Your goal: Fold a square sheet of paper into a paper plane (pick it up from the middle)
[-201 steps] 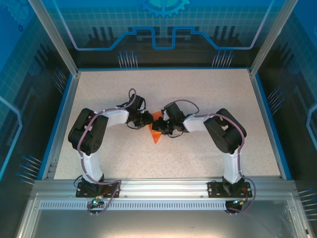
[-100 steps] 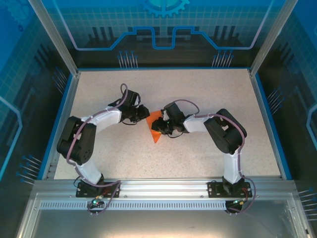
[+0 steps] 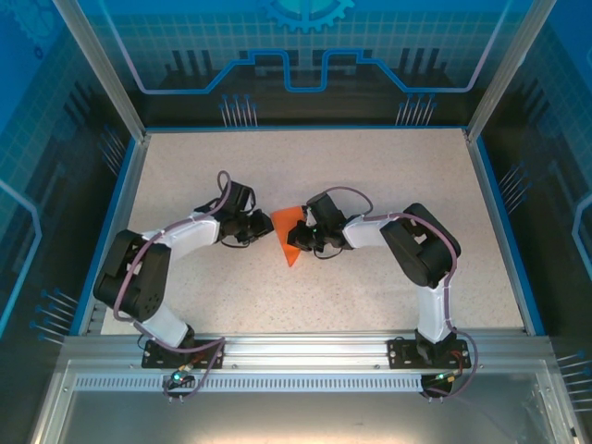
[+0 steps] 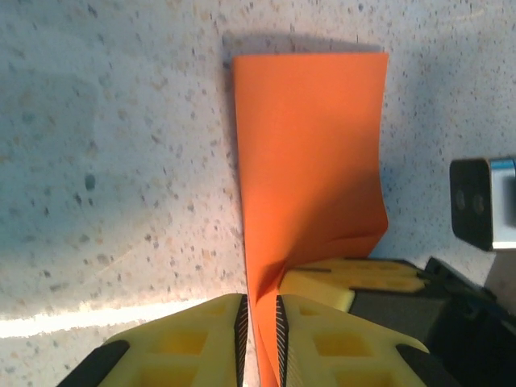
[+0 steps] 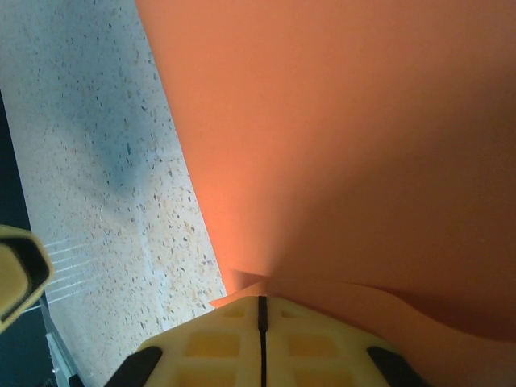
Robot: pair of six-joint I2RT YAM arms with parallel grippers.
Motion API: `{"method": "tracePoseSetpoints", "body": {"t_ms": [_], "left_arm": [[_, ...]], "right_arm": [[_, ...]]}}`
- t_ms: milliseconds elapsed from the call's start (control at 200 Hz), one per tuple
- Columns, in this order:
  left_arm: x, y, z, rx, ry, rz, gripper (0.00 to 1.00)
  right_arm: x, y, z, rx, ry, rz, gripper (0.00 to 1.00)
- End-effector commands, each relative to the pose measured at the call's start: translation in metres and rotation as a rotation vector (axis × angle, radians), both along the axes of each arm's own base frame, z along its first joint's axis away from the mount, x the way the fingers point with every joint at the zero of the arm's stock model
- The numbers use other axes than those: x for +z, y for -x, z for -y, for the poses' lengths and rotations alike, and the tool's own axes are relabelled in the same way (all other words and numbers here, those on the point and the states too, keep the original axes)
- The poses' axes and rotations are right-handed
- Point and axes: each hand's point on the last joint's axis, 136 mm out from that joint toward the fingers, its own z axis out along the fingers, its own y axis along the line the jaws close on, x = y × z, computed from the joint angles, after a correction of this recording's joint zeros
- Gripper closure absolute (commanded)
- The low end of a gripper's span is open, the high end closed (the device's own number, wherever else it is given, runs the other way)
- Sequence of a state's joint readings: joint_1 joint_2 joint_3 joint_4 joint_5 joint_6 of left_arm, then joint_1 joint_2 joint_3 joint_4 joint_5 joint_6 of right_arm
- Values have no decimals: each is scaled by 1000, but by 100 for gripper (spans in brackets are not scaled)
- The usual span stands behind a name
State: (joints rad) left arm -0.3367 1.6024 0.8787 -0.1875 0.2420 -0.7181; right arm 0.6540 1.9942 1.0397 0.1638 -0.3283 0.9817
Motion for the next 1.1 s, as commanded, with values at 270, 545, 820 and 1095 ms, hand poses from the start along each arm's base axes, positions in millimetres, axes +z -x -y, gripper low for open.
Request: {"method": "tracePoseSetpoints", "body": {"t_ms": [270,545,820,1095], "left_arm": [[1,38,46,-96,215,-55,89],[-15,27,48,-75,191,-67,100],[-23,14,48,-46,170,-60,100],[-37,6,46,-20,136,-78,100]], "right_arm": [[-52,30,34,-14,196,-137,97],[-53,31,34,-17,193,-144,100],[-53,31,33,-19,184,-149,100],[-53,32,32,-13,184,-149,100]]}}
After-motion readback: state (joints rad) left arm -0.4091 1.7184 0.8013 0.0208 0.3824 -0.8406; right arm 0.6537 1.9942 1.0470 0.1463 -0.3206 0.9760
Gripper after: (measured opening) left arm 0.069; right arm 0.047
